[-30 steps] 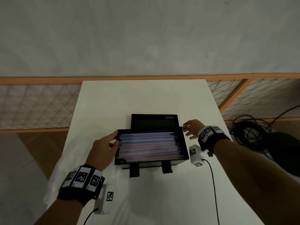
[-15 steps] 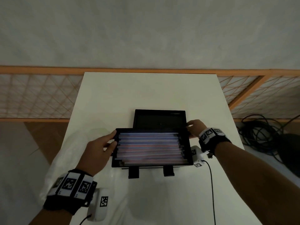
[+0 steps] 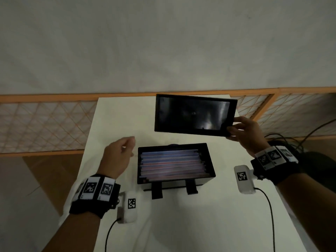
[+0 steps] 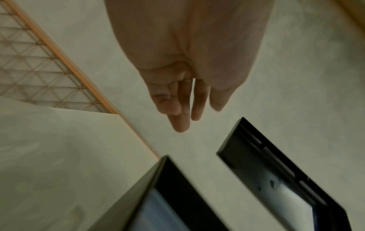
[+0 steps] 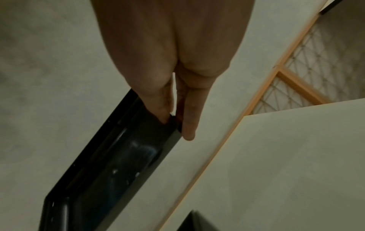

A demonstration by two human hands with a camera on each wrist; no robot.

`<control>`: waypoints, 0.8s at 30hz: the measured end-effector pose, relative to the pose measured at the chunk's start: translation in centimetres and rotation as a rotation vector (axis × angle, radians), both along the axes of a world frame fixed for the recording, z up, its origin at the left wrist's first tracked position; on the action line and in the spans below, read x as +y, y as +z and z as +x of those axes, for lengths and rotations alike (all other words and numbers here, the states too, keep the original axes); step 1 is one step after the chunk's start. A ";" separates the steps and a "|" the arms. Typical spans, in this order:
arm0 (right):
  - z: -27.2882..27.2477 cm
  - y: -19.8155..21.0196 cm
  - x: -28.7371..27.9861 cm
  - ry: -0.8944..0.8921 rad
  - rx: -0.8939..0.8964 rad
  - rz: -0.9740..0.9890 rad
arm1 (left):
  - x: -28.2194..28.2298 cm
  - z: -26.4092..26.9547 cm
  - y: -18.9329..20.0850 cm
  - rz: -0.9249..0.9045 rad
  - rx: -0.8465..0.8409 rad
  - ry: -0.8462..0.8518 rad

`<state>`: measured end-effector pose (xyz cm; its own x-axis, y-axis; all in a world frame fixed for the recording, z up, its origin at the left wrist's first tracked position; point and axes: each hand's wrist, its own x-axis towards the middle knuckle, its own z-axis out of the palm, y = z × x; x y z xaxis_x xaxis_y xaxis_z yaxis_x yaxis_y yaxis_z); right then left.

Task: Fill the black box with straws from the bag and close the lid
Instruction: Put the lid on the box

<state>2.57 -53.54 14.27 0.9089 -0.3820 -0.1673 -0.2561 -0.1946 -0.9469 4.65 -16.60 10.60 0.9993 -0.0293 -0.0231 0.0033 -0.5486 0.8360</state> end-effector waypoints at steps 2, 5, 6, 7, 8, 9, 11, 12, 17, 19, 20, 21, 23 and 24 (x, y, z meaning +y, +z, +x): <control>-1.3 0.6 1.7 0.056 -0.024 -0.047 | -0.3 0.3 1.8 -0.169 0.044 0.028; -2.6 0.0 3.8 0.087 -0.055 -0.090 | -0.4 -0.3 3.3 -0.254 0.091 0.022; -2.9 -0.1 4.3 0.076 -0.080 -0.096 | -0.2 -0.7 3.5 -0.297 0.100 0.016; -3.3 -0.2 4.8 0.071 -0.110 -0.088 | 0.0 -1.1 3.5 -0.371 0.125 0.021; -3.7 -0.3 5.1 0.077 -0.145 -0.077 | 0.4 -1.4 3.5 -0.453 0.165 0.034; -4.1 -0.3 5.5 0.096 -0.181 -0.083 | 0.9 -1.6 3.3 -0.529 0.208 0.051; -4.6 -0.7 6.1 0.130 -0.235 -0.130 | 1.7 -2.0 3.4 -0.599 0.279 0.097; -4.7 -0.9 6.3 0.133 -0.252 -0.142 | 2.1 -2.1 3.3 -0.573 0.297 0.112; -4.6 -1.6 6.6 0.029 -0.246 -0.196 | 2.5 -2.8 3.0 -0.430 0.230 0.096; -4.9 -1.6 6.8 0.041 -0.257 -0.038 | 2.0 -3.2 3.1 -0.529 0.225 0.117; -5.1 -1.5 6.8 0.046 -0.257 0.016 | 1.8 -3.3 3.2 -0.576 0.217 0.134; -5.3 -1.3 6.9 0.053 -0.246 0.041 | 1.6 -3.5 3.2 -0.610 0.212 0.150; -6.0 -0.9 6.9 0.086 -0.205 0.063 | 1.5 -3.7 3.0 -0.619 0.209 0.153; -6.4 -0.7 7.0 0.090 -0.181 0.104 | 1.5 -3.8 2.9 -0.596 0.203 0.133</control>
<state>-3.79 -46.55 13.60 0.9572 -0.2875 -0.0327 -0.0663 -0.1080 -0.9919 0.84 -15.15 13.51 0.9726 0.0284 -0.2306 0.2299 0.0259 0.9729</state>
